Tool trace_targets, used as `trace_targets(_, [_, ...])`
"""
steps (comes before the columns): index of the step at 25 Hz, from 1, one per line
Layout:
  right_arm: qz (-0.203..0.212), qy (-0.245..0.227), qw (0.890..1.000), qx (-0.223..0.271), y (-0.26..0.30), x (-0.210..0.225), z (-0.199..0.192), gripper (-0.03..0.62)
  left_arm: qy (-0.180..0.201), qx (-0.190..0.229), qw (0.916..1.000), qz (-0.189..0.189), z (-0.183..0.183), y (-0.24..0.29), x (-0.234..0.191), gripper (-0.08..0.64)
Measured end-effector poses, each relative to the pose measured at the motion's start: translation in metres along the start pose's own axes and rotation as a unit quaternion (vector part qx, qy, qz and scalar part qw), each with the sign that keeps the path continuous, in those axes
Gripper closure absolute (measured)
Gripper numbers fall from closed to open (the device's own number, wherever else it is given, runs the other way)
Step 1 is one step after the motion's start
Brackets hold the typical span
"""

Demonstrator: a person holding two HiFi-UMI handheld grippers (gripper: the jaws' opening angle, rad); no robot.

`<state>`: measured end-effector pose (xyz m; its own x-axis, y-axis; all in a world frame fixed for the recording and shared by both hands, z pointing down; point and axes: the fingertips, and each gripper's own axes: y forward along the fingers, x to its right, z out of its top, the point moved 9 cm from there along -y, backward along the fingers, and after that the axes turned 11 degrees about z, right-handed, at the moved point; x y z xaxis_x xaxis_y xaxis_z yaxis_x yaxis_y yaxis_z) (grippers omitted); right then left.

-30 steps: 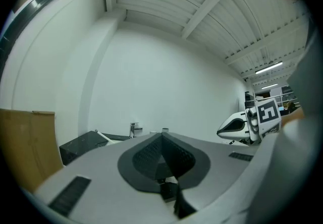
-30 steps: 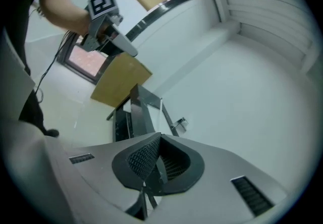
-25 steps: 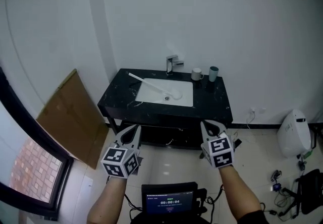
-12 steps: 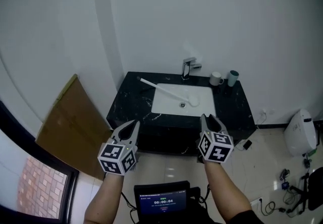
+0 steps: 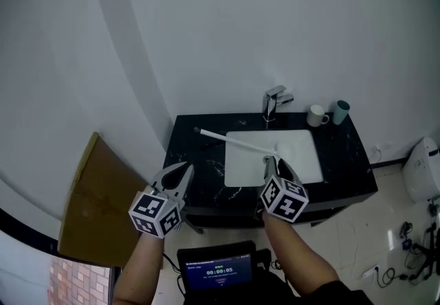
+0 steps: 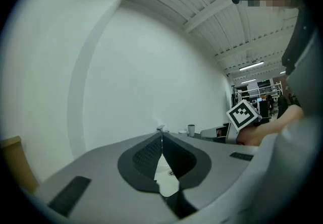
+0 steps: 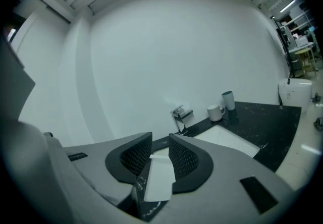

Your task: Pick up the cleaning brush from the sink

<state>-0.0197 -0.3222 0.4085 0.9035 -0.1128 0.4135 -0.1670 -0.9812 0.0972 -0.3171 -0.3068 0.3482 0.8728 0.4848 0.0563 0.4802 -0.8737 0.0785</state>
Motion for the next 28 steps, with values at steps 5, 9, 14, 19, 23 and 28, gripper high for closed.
trace_targets(5, [-0.045,0.062,0.997,-0.005,0.084,-0.023,-0.026,0.499,-0.007,-0.007,0.9991,-0.041,-0.007,0.063,-0.081,0.541])
trace_targets(9, [-0.099,0.14,0.985,-0.007,0.148,-0.046,-0.061,0.396,0.012,-0.012,0.9959,-0.089,-0.02,0.101,-0.143,0.541])
trace_targets(14, [-0.165,0.24,0.957,-0.005,0.211,-0.055,-0.087,0.396,0.028,-0.009,0.9925,-0.118,-0.027,0.139,-0.202,0.54])
trace_targets(19, [-0.211,0.277,0.937,-0.001,0.251,-0.055,-0.092,0.354,0.025,-0.03,0.9896,-0.139,-0.038,0.183,-0.228,0.525])
trace_targets(23, [-0.227,0.331,0.916,-0.01,0.288,-0.037,-0.108,0.354,0.011,-0.038,0.9884,-0.147,-0.044,0.212,-0.235,0.505])
trace_targets(28, [-0.261,0.368,0.891,-0.042,0.325,-0.012,-0.124,0.354,0.02,-0.051,0.9875,-0.147,-0.047,0.233,-0.238,0.505])
